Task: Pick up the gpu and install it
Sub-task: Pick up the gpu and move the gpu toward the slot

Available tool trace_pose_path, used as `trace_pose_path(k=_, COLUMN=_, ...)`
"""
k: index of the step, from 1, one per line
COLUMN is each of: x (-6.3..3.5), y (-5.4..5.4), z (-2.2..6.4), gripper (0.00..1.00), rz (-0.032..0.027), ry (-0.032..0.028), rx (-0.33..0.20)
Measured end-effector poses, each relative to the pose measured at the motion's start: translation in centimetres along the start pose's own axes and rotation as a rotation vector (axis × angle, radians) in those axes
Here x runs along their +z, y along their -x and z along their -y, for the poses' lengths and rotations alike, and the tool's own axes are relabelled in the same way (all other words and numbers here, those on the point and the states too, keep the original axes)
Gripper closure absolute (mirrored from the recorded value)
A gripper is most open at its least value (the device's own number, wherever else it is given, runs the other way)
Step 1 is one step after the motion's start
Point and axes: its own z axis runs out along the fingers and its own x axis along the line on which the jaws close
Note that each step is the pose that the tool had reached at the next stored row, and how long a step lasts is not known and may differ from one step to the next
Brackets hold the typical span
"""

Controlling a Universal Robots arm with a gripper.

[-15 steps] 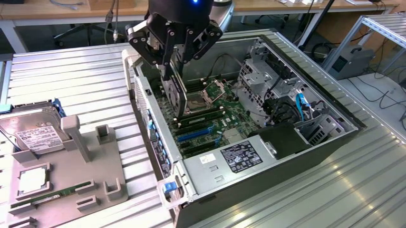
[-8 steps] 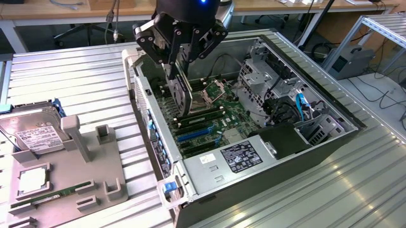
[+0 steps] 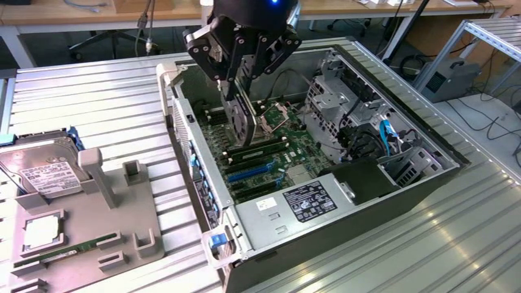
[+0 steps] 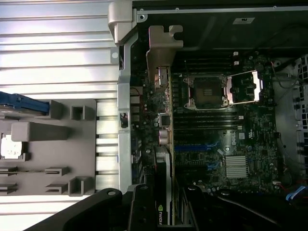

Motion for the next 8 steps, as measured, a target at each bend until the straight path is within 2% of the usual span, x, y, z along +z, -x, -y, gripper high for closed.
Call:
trace_pose_path(k=2, x=0.0, y=0.6, z=-0.02, gripper=0.73, rz=0.0, ry=0.0, rx=0.0)
trace_pose_path(k=8, x=0.01, y=1.3, z=-0.04, gripper=0.73, rz=0.0, ry=0.0, rx=0.0)
